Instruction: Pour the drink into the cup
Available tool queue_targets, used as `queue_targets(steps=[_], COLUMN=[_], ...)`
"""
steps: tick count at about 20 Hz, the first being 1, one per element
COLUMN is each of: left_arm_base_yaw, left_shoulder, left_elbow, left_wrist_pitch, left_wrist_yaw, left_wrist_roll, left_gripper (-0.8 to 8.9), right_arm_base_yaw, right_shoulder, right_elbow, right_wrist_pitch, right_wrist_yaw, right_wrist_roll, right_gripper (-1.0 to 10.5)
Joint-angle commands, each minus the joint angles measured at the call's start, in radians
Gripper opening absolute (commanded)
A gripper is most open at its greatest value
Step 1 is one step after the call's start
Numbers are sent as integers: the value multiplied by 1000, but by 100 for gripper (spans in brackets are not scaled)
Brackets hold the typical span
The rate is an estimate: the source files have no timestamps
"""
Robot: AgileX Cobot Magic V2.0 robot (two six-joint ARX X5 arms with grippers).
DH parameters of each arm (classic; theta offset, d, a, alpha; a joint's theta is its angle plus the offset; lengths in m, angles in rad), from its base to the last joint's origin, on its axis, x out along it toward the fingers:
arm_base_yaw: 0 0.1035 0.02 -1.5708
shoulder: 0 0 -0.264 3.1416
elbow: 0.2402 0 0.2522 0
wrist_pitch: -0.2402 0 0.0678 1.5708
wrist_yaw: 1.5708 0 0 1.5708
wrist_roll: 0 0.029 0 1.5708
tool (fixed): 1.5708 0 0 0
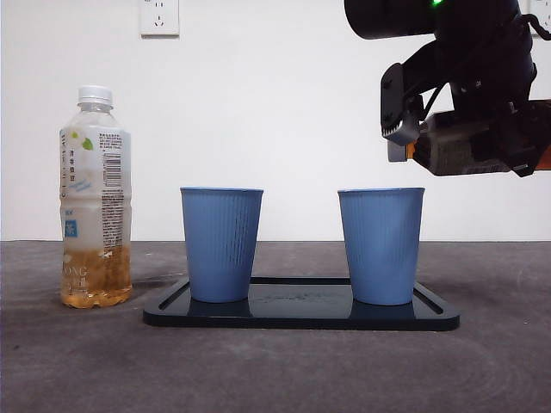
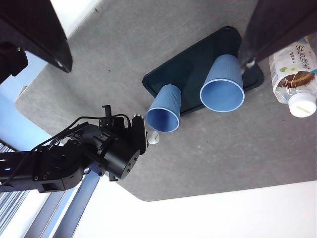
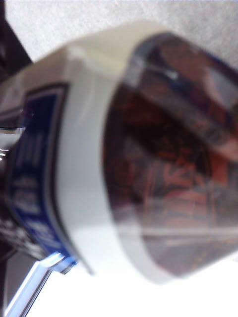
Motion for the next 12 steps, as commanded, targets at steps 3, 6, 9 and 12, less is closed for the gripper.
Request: queue_targets(steps=[3, 6, 9, 12], left_arm_base_yaw=[-5, -5, -5, -5], left_shoulder=[5, 5, 5, 5], left_elbow=[21, 21, 21, 21], left_wrist_pitch=[5, 5, 5, -5], left_wrist_yaw=[-2, -2, -2, -2], left_wrist_roll=[-3, -3, 1, 8], left_gripper=[526, 526, 526, 526], right_arm_base_yaw=[8, 8, 8, 8], right_shoulder=[6, 6, 6, 5], right_elbow=[34, 34, 34, 34], right_wrist_pitch=[10, 10, 10, 11], right_wrist_yaw=[39, 39, 39, 39], right_wrist_roll=[-6, -6, 1, 64], right_gripper=[198, 198, 198, 198])
